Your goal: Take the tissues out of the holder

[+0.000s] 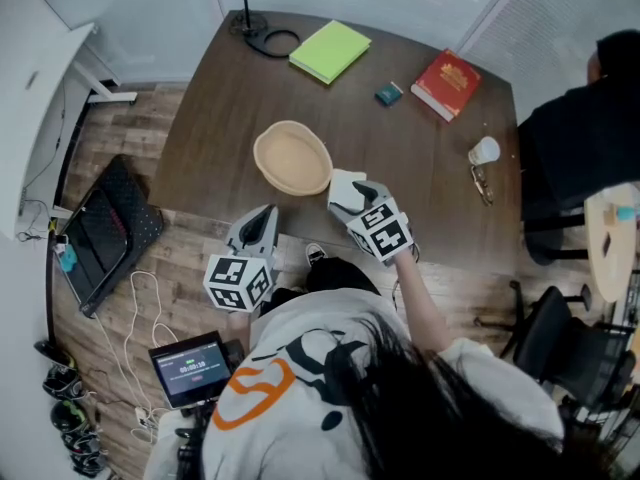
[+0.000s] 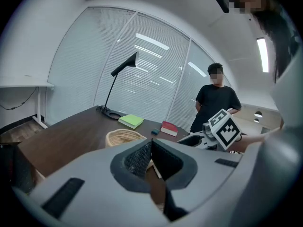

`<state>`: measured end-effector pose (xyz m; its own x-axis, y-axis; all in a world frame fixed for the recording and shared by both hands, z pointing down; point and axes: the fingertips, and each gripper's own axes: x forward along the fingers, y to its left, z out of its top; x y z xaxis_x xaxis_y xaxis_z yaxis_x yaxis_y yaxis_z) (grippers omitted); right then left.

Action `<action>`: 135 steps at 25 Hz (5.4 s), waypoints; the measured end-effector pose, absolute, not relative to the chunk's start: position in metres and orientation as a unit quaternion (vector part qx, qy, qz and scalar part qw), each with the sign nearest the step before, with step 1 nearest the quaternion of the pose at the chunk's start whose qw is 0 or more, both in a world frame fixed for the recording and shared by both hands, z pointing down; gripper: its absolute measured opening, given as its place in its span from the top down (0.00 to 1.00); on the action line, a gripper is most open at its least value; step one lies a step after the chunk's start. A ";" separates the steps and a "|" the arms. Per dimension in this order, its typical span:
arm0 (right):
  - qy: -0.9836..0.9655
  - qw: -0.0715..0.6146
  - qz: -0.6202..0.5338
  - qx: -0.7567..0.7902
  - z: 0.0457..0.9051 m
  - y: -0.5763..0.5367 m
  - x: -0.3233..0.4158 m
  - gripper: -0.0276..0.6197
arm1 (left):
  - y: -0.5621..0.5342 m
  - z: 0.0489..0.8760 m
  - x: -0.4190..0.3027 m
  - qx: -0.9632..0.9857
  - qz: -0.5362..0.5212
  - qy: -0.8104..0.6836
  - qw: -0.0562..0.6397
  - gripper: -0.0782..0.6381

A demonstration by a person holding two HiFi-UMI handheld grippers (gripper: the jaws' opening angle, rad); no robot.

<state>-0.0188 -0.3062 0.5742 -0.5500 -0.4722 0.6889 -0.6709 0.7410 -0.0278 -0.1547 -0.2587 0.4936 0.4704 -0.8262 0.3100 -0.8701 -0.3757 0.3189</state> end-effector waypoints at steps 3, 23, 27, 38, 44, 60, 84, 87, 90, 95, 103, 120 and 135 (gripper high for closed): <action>-0.872 0.307 0.176 0.339 0.565 -0.294 -0.025 0.53 | -0.244 0.493 -0.157 0.828 0.048 -0.513 0.223 0.89; -0.865 0.212 0.223 0.397 0.534 -0.178 -0.032 0.89 | -0.131 0.495 -0.160 0.840 0.041 -0.492 0.225 0.89; -0.864 0.208 0.226 0.399 0.530 -0.165 -0.030 0.91 | -0.119 0.492 -0.161 0.838 0.034 -0.496 0.225 0.89; -0.873 0.211 0.217 0.383 0.523 -0.142 -0.030 0.91 | -0.093 0.489 -0.156 0.831 0.023 -0.508 0.225 0.89; -0.876 0.205 0.212 0.382 0.516 -0.127 -0.019 0.91 | -0.087 0.485 -0.141 0.834 0.024 -0.505 0.220 0.89; -0.873 0.182 0.220 0.395 0.508 -0.040 0.098 0.91 | -0.011 0.480 -0.017 0.847 0.041 -0.485 0.213 0.89; -0.905 0.161 0.211 0.333 0.506 0.067 0.117 0.91 | 0.095 0.485 0.031 0.834 0.045 -0.513 0.198 0.89; -0.907 0.161 0.207 0.330 0.503 0.072 0.117 0.91 | 0.100 0.484 0.033 0.835 0.044 -0.513 0.196 0.89; -0.909 0.159 0.202 0.328 0.501 0.078 0.120 0.91 | 0.105 0.483 0.037 0.835 0.043 -0.513 0.192 0.89; -0.911 0.161 0.198 0.324 0.500 0.081 0.119 0.91 | 0.108 0.480 0.037 0.834 0.038 -0.517 0.188 0.89; -0.916 0.160 0.191 0.314 0.499 0.089 0.112 0.91 | 0.116 0.478 0.031 0.830 0.036 -0.525 0.183 0.89; -0.913 0.170 0.195 0.315 0.504 0.098 0.114 0.91 | 0.116 0.479 0.032 0.833 0.040 -0.521 0.185 0.89; -0.921 0.170 0.184 0.299 0.498 0.095 0.103 0.91 | 0.107 0.471 0.037 0.838 0.043 -0.516 0.173 0.89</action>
